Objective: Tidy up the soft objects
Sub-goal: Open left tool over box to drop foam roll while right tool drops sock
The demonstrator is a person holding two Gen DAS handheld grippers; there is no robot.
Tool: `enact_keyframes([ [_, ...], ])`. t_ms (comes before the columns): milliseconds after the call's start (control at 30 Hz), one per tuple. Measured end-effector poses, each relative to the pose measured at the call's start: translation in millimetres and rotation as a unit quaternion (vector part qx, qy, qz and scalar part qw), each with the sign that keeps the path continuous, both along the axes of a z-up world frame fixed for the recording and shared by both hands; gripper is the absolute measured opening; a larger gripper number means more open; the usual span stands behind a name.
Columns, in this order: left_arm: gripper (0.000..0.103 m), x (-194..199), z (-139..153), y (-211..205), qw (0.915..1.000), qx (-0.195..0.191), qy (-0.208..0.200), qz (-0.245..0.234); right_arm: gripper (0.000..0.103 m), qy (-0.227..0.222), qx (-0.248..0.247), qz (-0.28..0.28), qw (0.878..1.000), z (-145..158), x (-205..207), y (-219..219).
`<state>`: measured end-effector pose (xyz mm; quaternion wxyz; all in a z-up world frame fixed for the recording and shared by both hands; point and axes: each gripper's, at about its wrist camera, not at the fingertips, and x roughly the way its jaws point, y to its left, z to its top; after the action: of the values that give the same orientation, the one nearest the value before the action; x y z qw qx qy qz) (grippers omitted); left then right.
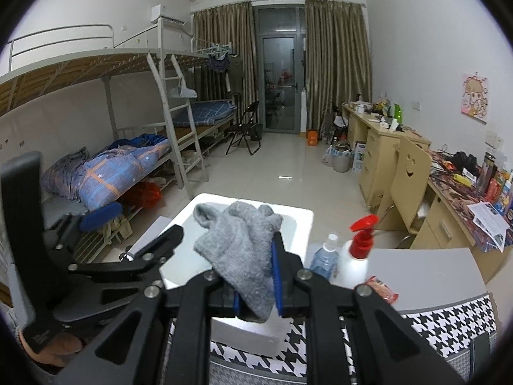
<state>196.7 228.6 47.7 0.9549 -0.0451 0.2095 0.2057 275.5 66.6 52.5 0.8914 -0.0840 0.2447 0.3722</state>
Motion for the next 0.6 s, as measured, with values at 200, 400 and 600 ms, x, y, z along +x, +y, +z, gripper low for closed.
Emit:
enact_keyframes([
  [200,0.097,-13,0,5,0.9999,0.0,0.0,0.011,0.02,0.01,-0.003,0.01,1.0,-3,7,13],
  [400,0.097,-20,-5,8,0.9999,-0.003,0.006,0.016,0.024,0.025,-0.027,0.011,0.999,-14,17,30],
  [600,0.097,-23,-8,11,0.9997,-0.004,0.01,0.02,0.062,0.034,-0.038,0.014,0.999,-21,19,32],
])
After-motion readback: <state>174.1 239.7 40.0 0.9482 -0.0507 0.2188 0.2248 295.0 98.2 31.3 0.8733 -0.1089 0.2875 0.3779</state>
